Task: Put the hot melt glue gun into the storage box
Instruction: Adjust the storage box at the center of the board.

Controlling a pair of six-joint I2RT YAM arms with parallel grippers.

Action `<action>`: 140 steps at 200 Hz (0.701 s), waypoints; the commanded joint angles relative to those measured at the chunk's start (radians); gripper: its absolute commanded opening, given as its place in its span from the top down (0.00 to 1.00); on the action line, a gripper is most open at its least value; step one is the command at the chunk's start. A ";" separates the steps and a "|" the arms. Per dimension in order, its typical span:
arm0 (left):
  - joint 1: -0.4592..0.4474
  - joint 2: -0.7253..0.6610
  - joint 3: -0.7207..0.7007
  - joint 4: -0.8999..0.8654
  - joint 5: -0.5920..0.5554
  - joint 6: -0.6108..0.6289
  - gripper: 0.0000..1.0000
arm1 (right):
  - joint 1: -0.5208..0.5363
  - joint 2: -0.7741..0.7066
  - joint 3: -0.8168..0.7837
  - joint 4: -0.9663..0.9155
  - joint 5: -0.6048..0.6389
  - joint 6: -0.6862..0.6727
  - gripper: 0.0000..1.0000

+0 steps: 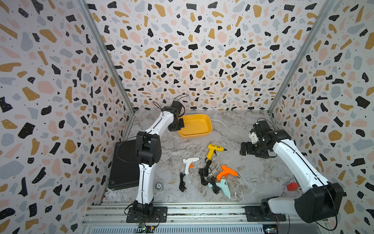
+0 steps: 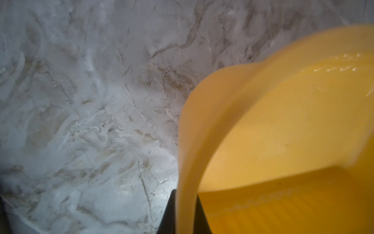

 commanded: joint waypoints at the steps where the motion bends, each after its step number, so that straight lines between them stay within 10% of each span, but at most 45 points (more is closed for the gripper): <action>1: 0.003 -0.003 -0.046 -0.027 0.023 0.235 1.00 | 0.001 -0.040 -0.004 -0.046 0.015 -0.026 0.01; 76: 0.006 -0.028 -0.148 0.027 0.036 0.244 1.00 | 0.001 -0.031 0.003 -0.065 0.005 -0.034 0.01; 107: 0.011 -0.045 -0.147 0.015 0.007 0.228 0.53 | 0.000 -0.031 0.022 -0.075 0.002 -0.033 0.01; 140: 0.010 -0.152 -0.185 0.037 -0.028 0.196 0.41 | 0.000 -0.035 0.040 -0.082 -0.009 -0.032 0.01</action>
